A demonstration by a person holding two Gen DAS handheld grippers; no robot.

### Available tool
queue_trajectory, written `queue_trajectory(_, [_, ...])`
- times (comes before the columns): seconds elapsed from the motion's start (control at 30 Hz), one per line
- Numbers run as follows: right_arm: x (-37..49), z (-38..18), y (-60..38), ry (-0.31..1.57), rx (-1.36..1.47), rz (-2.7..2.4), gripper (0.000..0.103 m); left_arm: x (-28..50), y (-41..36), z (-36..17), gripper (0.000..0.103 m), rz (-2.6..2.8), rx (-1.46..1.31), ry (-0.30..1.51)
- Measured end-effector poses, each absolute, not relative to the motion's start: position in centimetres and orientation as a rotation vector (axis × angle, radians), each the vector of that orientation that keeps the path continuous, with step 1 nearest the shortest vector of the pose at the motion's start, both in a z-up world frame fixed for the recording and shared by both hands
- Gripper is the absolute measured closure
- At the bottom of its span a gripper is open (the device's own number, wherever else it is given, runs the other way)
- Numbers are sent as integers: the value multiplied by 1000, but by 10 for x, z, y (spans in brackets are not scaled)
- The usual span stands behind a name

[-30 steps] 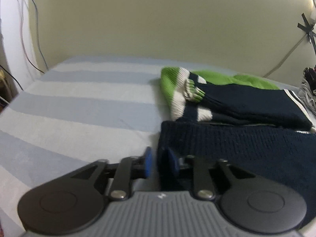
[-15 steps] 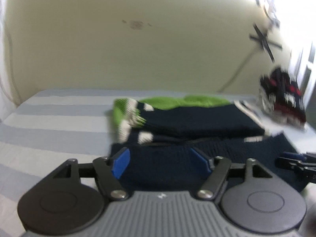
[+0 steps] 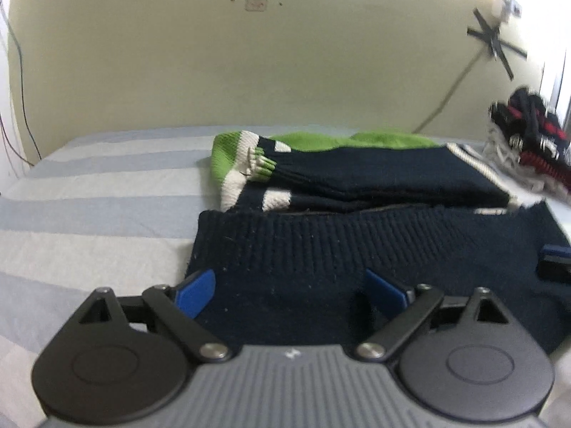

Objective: Fold small clothes

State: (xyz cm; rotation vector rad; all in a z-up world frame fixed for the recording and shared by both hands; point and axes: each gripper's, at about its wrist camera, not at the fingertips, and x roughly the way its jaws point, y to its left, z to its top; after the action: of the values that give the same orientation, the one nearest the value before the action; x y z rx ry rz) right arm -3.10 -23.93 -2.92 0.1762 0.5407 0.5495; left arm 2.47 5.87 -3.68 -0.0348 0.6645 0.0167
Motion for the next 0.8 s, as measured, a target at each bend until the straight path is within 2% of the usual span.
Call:
queue_trajectory(0.23, [-35,-29,-243,516,193,529,35,-14,100,2,8,108,-133,538])
queue_trajectory(0.3, [-36,-29,-246,503,207,516,35,-22,115,7,10,136,-167,538])
queue_trajectory(0.37, [-36,-29,-249,491,229,503,35,-24,123,5,28,105,-209,577])
queue_trajectory(0.4, [-36,-29,-251,487,240,497,35,-22,124,3,31,87,-225,602])
queue_trajectory(0.5, [-34,-29,-256,486,271,483,35,-10,120,-12,52,79,-236,695])
queue_trajectory(0.57, [-34,-29,-257,486,279,475,35,-7,121,-22,77,58,-270,743])
queue_trajectory(0.63, [-34,-29,-256,491,275,467,35,-14,123,-20,93,22,-310,736])
queue_trajectory(0.8, [-31,-25,-245,491,242,486,36,-37,133,-19,94,42,-310,768])
